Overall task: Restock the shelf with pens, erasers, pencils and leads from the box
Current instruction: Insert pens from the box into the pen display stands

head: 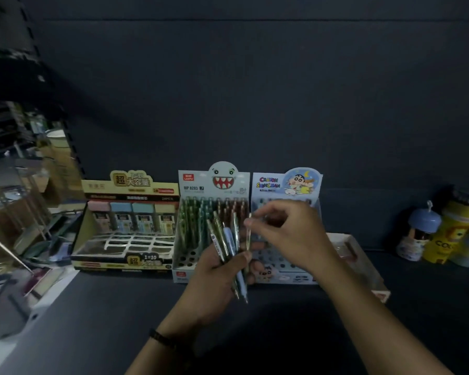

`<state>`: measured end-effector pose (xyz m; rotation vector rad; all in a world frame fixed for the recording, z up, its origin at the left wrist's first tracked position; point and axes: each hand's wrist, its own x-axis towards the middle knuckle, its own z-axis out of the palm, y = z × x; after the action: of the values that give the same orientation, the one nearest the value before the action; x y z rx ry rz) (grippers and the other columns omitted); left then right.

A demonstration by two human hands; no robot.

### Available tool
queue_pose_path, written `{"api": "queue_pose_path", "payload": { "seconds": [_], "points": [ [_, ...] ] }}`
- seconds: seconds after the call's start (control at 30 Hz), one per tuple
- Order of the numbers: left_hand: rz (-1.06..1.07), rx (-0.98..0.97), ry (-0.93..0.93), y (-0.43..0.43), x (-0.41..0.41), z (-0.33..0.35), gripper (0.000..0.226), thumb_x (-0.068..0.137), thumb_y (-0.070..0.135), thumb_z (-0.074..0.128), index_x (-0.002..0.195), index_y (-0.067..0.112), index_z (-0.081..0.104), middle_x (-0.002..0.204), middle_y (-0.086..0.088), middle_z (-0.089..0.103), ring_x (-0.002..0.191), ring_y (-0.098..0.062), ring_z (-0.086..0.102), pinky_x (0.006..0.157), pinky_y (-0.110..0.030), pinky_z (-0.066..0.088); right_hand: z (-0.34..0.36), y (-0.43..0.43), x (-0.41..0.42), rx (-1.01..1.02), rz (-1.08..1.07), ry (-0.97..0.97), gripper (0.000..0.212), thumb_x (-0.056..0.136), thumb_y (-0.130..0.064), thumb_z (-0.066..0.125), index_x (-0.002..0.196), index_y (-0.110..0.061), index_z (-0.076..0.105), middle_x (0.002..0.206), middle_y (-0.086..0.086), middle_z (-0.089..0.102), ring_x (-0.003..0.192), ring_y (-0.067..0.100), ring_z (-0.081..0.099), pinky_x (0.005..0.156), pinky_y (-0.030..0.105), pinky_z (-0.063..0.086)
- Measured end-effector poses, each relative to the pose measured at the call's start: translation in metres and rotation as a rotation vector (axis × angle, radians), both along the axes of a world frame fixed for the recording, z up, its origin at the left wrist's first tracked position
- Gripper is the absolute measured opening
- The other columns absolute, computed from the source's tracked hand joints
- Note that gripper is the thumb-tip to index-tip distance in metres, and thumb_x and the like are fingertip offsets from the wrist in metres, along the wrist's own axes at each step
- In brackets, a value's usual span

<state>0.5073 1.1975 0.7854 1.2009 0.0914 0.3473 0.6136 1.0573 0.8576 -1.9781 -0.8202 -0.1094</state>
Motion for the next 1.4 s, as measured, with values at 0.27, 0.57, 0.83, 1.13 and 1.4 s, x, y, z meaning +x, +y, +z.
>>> {"api": "queue_pose_path", "payload": {
  "seconds": [0.27,0.57,0.83,1.13,1.4],
  "points": [
    [0.166,0.254,0.083,0.054,-0.039,0.007,0.024,0.109,0.006,0.054,0.112,0.014,0.076,0.089,-0.010,0.078,0.078,-0.034,0.072,0.079,-0.061,0.059,-0.004,0.056,-0.019,0.010,0.068,-0.024,0.006,0.088,-0.027,0.082,0.083,-0.024,0.082,0.078,-0.016,0.076,0.076,-0.004,0.071,0.070,0.022,0.056],
    [0.304,0.078,0.005,0.099,-0.073,-0.006,0.020,0.109,0.003,0.048,0.123,-0.005,0.061,0.117,-0.025,0.076,0.109,-0.047,0.073,0.092,-0.055,0.063,0.002,0.093,-0.036,0.175,-0.013,-0.148,0.025,0.095,-0.020,0.078,0.118,-0.029,0.075,0.075,-0.014,0.069,0.076,-0.005,0.068,0.068,0.008,0.052],
    [0.353,-0.015,0.018,0.107,-0.079,-0.017,0.031,0.113,0.018,0.045,0.138,0.019,0.062,0.118,-0.019,0.076,0.103,-0.040,0.076,0.091,-0.060,0.060,-0.010,0.117,-0.046,0.165,-0.111,-0.307,0.037,0.097,-0.022,0.075,0.134,-0.022,0.071,0.086,-0.015,0.074,0.078,-0.002,0.069,0.100,0.034,0.058],
    [0.238,-0.113,0.079,0.109,-0.083,-0.015,0.036,0.109,0.008,0.049,0.142,0.021,0.057,0.126,-0.018,0.075,0.094,-0.031,0.073,0.086,-0.048,0.055,-0.019,0.135,-0.053,0.041,-0.113,-0.348,0.030,0.098,-0.020,0.073,0.127,-0.024,0.076,0.081,-0.006,0.078,0.060,0.003,0.065,0.073,0.015,0.057],
    [0.208,-0.051,0.093,0.103,-0.087,-0.010,0.026,0.112,0.005,0.044,0.131,0.005,0.061,0.123,-0.013,0.077,0.106,-0.032,0.077,0.086,-0.039,0.061,-0.018,0.139,-0.060,-0.193,-0.071,-0.260,0.027,0.107,-0.020,0.060,0.131,-0.022,0.072,0.100,0.002,0.079,0.066,0.007,0.066,0.061,0.014,0.050]
  ]
}}
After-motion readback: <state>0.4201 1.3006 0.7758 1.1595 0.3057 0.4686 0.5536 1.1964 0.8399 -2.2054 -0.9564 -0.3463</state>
